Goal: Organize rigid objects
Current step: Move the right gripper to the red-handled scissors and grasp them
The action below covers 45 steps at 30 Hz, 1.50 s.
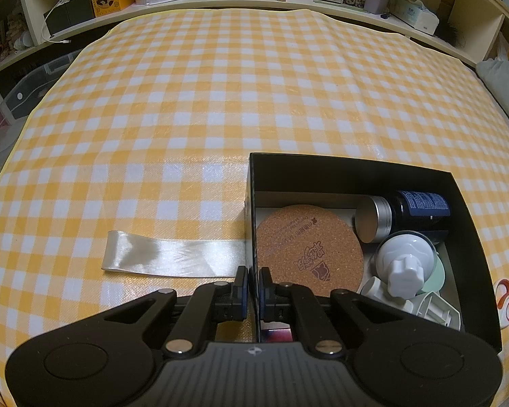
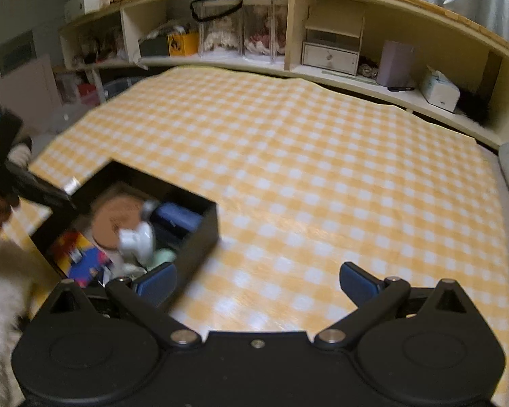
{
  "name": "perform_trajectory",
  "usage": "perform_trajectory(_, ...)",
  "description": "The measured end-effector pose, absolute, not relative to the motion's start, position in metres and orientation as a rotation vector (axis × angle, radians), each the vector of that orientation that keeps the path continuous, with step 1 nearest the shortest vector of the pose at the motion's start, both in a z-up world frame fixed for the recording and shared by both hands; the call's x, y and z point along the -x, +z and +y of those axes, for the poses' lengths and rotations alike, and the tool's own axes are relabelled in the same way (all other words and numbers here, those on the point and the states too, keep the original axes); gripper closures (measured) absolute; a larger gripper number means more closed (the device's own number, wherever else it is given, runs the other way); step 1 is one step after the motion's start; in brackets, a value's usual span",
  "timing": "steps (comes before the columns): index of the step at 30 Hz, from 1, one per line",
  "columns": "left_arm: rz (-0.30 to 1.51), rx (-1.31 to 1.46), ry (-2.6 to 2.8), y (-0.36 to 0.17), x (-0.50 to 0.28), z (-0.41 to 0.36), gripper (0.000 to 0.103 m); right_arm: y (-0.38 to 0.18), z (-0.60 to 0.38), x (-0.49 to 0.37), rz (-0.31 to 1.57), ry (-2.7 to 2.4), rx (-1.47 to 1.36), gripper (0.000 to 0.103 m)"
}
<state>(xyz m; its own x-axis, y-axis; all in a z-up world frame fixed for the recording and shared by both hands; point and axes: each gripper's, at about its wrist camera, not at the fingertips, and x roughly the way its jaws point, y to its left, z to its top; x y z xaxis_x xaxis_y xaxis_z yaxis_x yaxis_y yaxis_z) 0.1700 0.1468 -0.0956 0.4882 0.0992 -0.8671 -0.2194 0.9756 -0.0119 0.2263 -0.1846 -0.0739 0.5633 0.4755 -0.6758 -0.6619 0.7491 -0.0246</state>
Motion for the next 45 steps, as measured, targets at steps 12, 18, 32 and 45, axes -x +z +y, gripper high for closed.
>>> perform_trajectory(12,1.044,0.128,0.194,-0.096,-0.170,0.147,0.096,-0.138,-0.181,-0.228,0.829,0.820,0.702,0.000)
perform_trajectory(18,1.044,0.128,0.194,-0.096,-0.170,0.147,0.096,-0.172,-0.163,-0.223,0.939,0.890,0.812,0.000)
perform_trajectory(32,1.043,0.129,0.193,-0.096,-0.170,0.148,0.096,-0.171,-0.158,-0.271,0.957,0.644,0.510,0.000)
perform_trajectory(45,1.043,0.129,0.193,-0.096,-0.170,0.148,0.096,-0.155,-0.180,-0.281,1.102,0.711,0.523,0.020)
